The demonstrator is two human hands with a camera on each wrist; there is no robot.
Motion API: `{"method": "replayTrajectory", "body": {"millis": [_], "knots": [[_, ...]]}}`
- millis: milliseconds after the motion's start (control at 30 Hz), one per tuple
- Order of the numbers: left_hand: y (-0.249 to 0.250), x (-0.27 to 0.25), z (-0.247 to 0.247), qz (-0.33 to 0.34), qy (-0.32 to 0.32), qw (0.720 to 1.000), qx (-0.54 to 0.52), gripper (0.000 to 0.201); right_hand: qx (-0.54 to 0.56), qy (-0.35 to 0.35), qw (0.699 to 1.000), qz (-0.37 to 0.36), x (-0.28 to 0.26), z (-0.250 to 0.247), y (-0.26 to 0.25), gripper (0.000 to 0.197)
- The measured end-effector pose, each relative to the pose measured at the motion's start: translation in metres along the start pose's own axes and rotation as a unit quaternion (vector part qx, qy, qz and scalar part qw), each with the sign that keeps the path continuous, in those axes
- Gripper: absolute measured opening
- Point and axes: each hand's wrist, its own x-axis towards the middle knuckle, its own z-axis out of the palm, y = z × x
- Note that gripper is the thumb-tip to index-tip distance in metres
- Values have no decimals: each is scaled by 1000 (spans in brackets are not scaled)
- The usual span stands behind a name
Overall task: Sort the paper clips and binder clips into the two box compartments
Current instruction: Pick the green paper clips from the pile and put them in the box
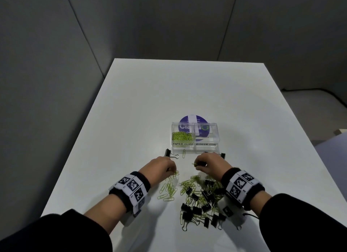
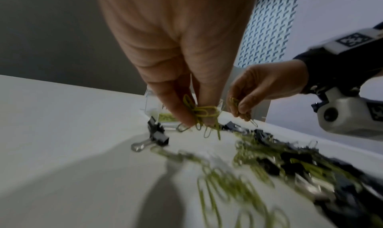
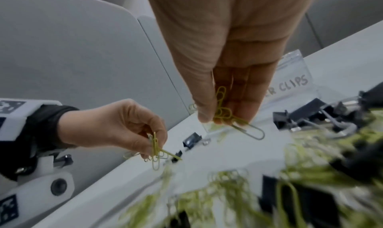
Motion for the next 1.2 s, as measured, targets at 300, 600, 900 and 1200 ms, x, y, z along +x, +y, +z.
{"method": "replayTrajectory", "body": {"millis": [300,600,900,1200], "knots": [[9,18,-77,67,229,966,-103,9,156,187,969,-29,35,-52,-29,15],[-5,71,-95,21,316,944,-88,11,133,124,983,18,96,-35,-25,25],[-1,110,-61,5,78,997,17,22,129,156,979,22,38,-43,11,16],[7,63,-48,55,79,991,91,25,59,85,994,43,-8,-23,30,17]]}}
